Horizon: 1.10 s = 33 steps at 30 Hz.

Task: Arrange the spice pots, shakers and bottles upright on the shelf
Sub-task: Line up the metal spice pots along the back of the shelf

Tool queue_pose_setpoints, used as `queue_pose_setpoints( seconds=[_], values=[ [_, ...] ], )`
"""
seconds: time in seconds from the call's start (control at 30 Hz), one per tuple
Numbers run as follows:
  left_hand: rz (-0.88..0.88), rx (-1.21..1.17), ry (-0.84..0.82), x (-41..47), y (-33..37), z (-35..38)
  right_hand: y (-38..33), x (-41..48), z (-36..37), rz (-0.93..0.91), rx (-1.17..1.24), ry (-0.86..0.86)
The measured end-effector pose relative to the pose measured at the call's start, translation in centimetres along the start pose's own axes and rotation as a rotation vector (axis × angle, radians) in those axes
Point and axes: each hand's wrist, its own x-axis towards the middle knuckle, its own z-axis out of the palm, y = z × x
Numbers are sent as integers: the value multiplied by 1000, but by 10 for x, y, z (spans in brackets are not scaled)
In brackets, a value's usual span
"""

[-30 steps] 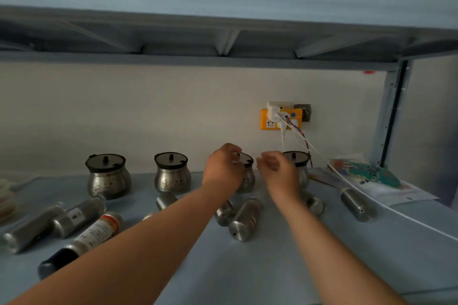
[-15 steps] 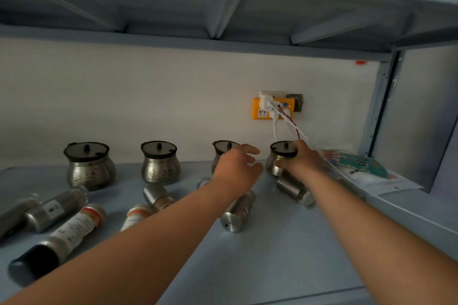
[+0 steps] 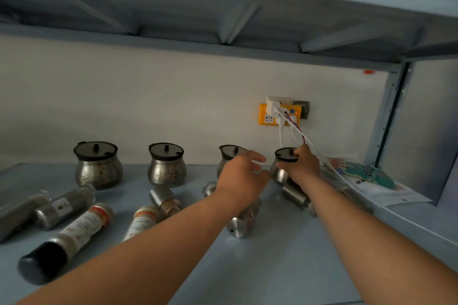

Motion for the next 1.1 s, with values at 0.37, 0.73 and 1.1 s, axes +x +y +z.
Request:
queue_pose_setpoints(
  seconds=[0.37, 0.73, 1.1],
  values=[
    [27, -42, 41, -25, 20, -20, -39, -45, -37, -222, 217, 135],
    [-169, -619, 34, -90, 33, -63, -88, -154, -64, -280, 672, -140],
    [-104, -997, -243, -139, 24, -88, -109, -200, -80, -272, 1126, -387]
  ],
)
